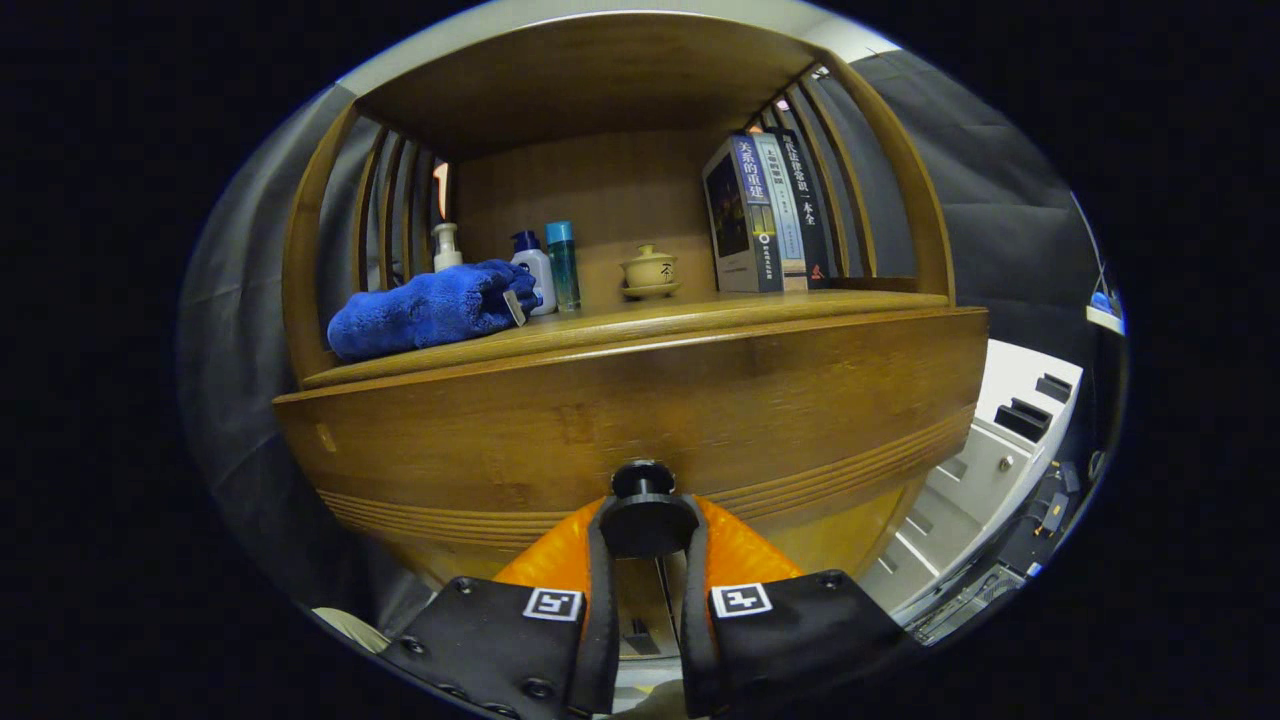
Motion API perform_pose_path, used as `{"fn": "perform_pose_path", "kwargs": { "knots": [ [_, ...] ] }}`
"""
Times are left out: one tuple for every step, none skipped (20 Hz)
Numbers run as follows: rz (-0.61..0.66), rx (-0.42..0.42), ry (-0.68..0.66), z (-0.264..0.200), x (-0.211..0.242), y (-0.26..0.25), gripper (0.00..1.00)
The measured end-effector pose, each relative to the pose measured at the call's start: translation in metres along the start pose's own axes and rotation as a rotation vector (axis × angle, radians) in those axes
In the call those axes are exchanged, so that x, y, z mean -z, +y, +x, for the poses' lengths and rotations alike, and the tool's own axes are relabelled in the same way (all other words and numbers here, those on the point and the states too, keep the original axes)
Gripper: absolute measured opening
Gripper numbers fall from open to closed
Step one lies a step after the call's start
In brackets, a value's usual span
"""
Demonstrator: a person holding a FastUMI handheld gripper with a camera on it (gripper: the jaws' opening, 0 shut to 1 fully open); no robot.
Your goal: Pull open the drawer, take out the items inside it, and place them on the countertop above the cabinet.
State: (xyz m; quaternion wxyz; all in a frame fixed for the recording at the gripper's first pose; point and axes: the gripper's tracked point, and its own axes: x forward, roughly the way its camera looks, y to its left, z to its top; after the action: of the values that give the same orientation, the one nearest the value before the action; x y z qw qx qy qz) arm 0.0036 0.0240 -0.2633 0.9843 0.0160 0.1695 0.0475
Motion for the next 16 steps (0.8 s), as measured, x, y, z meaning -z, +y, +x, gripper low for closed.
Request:
{"fn": "perform_pose_path", "kwargs": {
  "knots": [
    [-0.013,0.004,0.002,-0.007,0.002,-0.002,0.34],
    [-0.026,0.008,0.004,-0.014,0.004,-0.003,0.34],
    [-0.028,0.008,0.004,-0.02,0.006,-0.003,0.34],
    [-0.024,0.006,0.001,-0.027,0.007,-0.003,0.34],
    [-0.021,0.007,0.0,-0.033,0.008,-0.003,0.34],
    [-0.022,0.01,-0.001,-0.039,0.009,-0.004,0.34],
    [-0.026,0.012,0.002,-0.047,0.011,-0.004,0.33],
    [-0.03,0.015,0.003,-0.053,0.013,-0.004,0.33],
    [-0.031,0.018,0.005,-0.059,0.014,-0.005,0.33],
    [-0.028,0.021,0.006,-0.065,0.016,-0.006,0.33],
    [-0.024,0.025,0.006,-0.07,0.017,-0.006,0.33],
    [-0.019,0.031,0.003,-0.077,0.018,-0.006,0.33],
    [-0.017,0.036,0.003,-0.081,0.018,-0.006,0.33],
    [-0.018,0.036,0.003,-0.086,0.02,-0.007,0.33],
    [-0.02,0.037,0.005,-0.091,0.021,-0.007,0.33],
    [-0.019,0.037,0.008,-0.096,0.023,-0.008,0.33]
  ]
}}
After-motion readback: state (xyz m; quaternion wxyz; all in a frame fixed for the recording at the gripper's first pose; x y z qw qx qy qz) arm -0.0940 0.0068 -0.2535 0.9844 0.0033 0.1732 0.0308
